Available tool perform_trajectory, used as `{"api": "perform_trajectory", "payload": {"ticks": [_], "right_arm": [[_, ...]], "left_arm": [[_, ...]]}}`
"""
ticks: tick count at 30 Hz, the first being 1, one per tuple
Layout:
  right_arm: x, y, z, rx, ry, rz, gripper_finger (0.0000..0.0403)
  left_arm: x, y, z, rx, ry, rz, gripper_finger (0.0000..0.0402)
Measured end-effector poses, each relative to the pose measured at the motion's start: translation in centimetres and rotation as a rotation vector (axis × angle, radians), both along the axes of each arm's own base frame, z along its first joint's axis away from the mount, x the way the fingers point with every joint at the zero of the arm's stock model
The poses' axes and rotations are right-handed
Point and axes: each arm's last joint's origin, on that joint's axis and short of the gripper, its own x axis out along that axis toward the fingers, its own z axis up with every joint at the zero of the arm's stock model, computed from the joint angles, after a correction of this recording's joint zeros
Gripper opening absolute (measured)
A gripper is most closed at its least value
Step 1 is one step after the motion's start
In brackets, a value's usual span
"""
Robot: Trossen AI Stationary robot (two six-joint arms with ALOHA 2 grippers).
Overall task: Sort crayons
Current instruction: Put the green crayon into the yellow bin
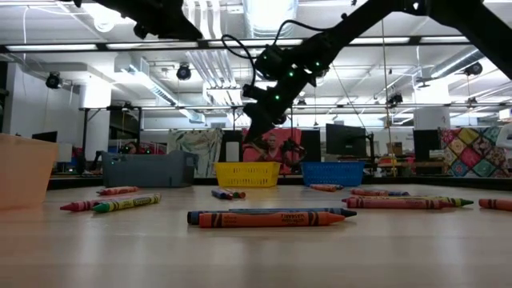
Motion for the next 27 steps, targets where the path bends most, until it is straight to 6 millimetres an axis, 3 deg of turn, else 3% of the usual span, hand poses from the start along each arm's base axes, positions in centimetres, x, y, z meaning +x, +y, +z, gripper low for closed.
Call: {"api": "perform_trajectory", "payload": {"ticks": [13,27], "right_arm": [[0.6,-0.3,2.2,0.053,-0.019,0.061,0.0011],[3.8,-2.2,0.7,0.068,0.072,0.107,0.0011]], "left_arm": [[-0.1,0.0,-0.3,0.000,-0.002,-0.003,0.0075],[-0.4,-0.1,-0.2,0.003,-0.001,-0.002,0.0075]]}}
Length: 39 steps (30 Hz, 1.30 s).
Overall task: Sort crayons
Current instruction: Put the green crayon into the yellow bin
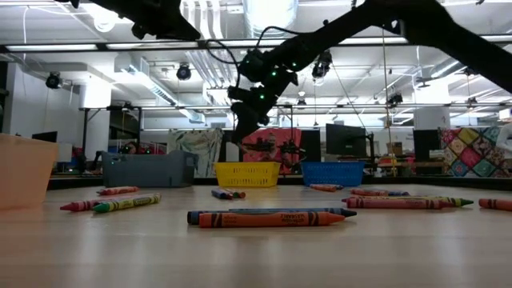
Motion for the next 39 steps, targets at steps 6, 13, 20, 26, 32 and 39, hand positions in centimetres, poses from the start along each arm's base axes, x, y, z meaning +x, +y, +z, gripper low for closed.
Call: {"api": "perform_trajectory", "payload": {"ticks": [6,13,20,26,32,39], "right_arm": [[0.4,-0.6,-1.0,0.037,0.076,0.002,0.0011],[0.3,-1.1,-2.8,0.089,0.166,-0.004,0.0011],[0.3,-1.2,-4.2,0.109,0.207,0.006,0.0011],[0.5,-1.3,-5.3,0.117,0.221,0.007,0.0011],[0.5,-1.4,-6.0,0.121,0.232,0.011,0.0011],[0.7,-1.5,-5.9,0.126,0.206,-0.011,0.0011]], "left_arm": [[-0.1,0.0,0.1,0.003,0.000,0.000,0.0075],[-0.1,0.0,0.0,0.003,0.003,0.000,0.0075],[-0.1,0.0,0.0,0.002,0.010,0.000,0.0075],[-0.1,0.0,0.0,0.005,0.014,0.000,0.0075],[-0.1,0.0,-0.1,0.004,0.017,0.001,0.0075],[-0.1,0.0,-0.1,0.004,0.020,0.000,0.0075]]}}
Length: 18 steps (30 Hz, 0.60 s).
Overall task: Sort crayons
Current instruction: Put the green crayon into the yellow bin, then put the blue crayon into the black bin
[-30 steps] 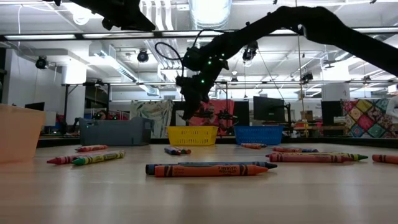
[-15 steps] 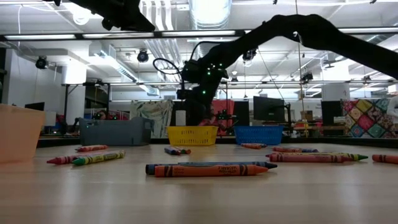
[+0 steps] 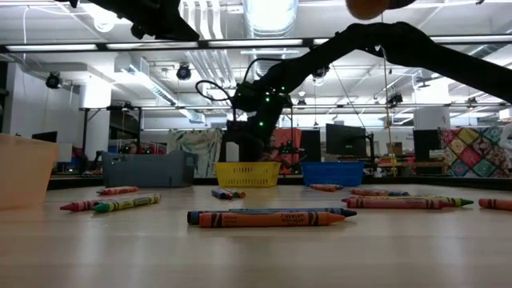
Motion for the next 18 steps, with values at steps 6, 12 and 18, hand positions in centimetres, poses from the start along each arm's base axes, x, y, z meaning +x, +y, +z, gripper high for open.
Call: {"api": "perform_trajectory", "payload": {"ticks": [6,12,18], "right_arm": [[0.06,-0.03,0.04,0.006,-0.010,-0.015,0.0018],[0.08,-0.05,0.05,0.004,-0.013,-0.015,0.0047],[0.14,-0.08,0.09,0.005,-0.022,-0.024,0.0080]], "left_arm": [[0.00,0.00,0.00,0.000,0.000,0.000,0.0075],[0.00,0.00,0.00,0.000,0.000,0.000,0.0075],[0.00,0.00,-0.09,-0.001,0.005,0.000,0.0075]]}}
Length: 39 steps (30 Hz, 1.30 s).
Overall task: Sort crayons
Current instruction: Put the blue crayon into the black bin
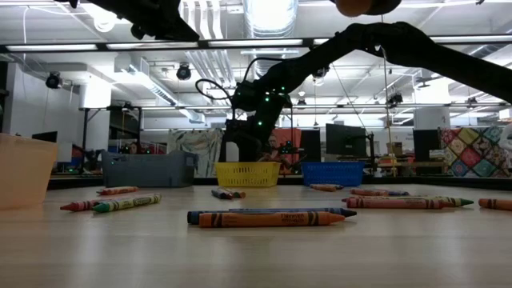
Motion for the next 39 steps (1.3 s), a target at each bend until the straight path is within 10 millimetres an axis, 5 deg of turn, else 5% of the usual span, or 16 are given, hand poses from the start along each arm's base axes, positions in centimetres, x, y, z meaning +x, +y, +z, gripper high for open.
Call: {"api": "perform_trajectory", "payload": {"ticks": [14,23,39], "right_arm": [[-0.1,0.0,0.5,0.001,-0.003,-0.006,0.0093],[-1.1,0.8,5.3,0.003,0.001,-0.016,0.0091],[-5.8,5.9,14.8,0.102,0.036,-0.025,0.0084]], "left_arm": [[0.0,0.0,-0.1,-0.001,0.006,0.000,0.0075],[0.0,0.0,-0.1,-0.002,0.005,0.000,0.0076],[1.4,0.2,-1.4,-0.022,0.063,-0.001,0.0075]]}}
